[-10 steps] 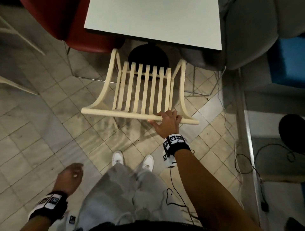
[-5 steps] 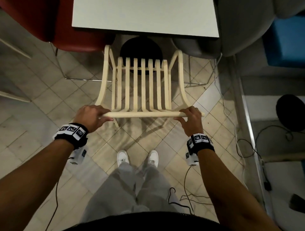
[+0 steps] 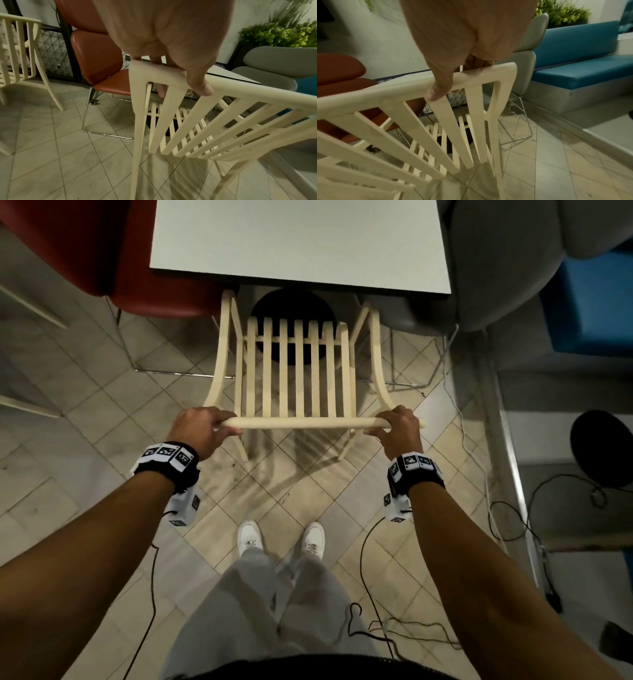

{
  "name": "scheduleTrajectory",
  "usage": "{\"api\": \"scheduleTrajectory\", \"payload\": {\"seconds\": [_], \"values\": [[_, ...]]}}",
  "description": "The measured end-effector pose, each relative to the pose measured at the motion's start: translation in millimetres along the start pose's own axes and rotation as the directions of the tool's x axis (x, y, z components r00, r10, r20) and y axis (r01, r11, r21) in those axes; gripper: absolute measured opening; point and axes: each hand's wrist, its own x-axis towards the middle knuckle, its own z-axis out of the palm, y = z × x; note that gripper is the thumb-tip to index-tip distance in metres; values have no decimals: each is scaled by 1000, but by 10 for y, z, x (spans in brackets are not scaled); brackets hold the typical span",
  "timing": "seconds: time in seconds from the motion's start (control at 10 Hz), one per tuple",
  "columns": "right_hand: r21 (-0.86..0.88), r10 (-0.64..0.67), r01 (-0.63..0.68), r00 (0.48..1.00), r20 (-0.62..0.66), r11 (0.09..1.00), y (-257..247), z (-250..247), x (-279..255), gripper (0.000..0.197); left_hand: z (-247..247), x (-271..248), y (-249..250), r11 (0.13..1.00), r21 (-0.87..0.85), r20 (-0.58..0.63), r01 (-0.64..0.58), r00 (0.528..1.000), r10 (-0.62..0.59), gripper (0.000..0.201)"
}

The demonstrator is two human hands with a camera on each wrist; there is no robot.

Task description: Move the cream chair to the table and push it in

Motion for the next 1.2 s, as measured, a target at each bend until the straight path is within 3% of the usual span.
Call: {"api": "scheduleTrajectory", "payload": {"seconds": [0.2, 0.6, 0.9, 1.1, 1.2], "values": [[-21, -4, 4, 1000, 4, 1000, -137, 58, -97, 36, -19, 74, -188, 998, -32, 23, 58, 998, -57, 47], [20, -23, 22, 999, 42, 1000, -61, -52, -17, 34, 50, 79, -35, 978, -191, 22, 88, 996, -85, 42], [3, 4, -4, 1000, 28, 1000, -128, -22, -119, 37, 13, 10, 19, 988, -119, -6, 100, 995, -102, 44], [-81, -78, 73, 995, -59, 994, -214, -98, -753, 62, 105, -524, -56, 993, 50, -143, 103, 985, -94, 68], [-72, 34, -26, 993, 116, 997, 1, -56, -1504, 66, 314, -1223, -197, 969, -70, -31, 237, 970, -239, 71]]}}
